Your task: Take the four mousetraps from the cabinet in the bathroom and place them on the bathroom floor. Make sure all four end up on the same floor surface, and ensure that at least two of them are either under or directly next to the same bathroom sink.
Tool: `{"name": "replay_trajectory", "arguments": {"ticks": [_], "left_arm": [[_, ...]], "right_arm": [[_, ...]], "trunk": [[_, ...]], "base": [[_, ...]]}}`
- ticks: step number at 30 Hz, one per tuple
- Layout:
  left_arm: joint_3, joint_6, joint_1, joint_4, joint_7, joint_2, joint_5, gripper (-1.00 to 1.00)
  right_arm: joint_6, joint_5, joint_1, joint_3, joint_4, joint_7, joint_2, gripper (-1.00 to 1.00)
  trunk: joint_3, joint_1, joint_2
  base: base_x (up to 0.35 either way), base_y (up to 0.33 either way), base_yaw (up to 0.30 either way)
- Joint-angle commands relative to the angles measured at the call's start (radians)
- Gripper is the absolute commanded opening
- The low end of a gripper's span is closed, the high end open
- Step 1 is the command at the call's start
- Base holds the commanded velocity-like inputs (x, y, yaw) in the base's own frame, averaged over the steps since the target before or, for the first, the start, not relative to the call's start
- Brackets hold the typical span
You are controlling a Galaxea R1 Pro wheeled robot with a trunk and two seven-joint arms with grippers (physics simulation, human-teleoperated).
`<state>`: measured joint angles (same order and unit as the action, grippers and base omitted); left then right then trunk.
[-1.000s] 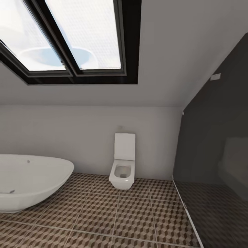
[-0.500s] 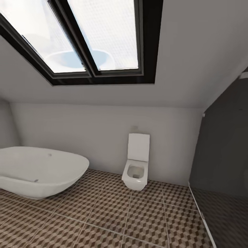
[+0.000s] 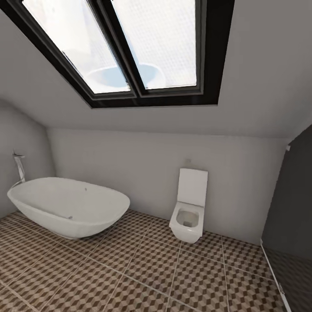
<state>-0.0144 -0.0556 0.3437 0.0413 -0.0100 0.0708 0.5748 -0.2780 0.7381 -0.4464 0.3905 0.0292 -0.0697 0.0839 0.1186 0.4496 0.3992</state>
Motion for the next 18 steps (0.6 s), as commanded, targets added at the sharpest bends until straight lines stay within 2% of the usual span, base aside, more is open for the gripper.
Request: {"name": "replay_trajectory", "arguments": {"ticks": [1,18], "left_arm": [[-0.002,-0.006,0.002,0.004,-0.002,0.0,-0.004,-1.0],[-0.001,-0.006,0.001,0.003,-0.002,0.0,-0.004,-1.0]], "right_arm": [[0.0,0.007,-0.001,0.008,0.003,-0.004,0.001,-1.0],[0.0,0.007,-0.001,0.008,0.003,-0.004,0.001,-1.0]], "trunk": [[0.0,0.0,0.001],[0.0,0.0,0.001]], "base": [[0.0,0.0,0.291],[0.0,0.0,0.291]]}}
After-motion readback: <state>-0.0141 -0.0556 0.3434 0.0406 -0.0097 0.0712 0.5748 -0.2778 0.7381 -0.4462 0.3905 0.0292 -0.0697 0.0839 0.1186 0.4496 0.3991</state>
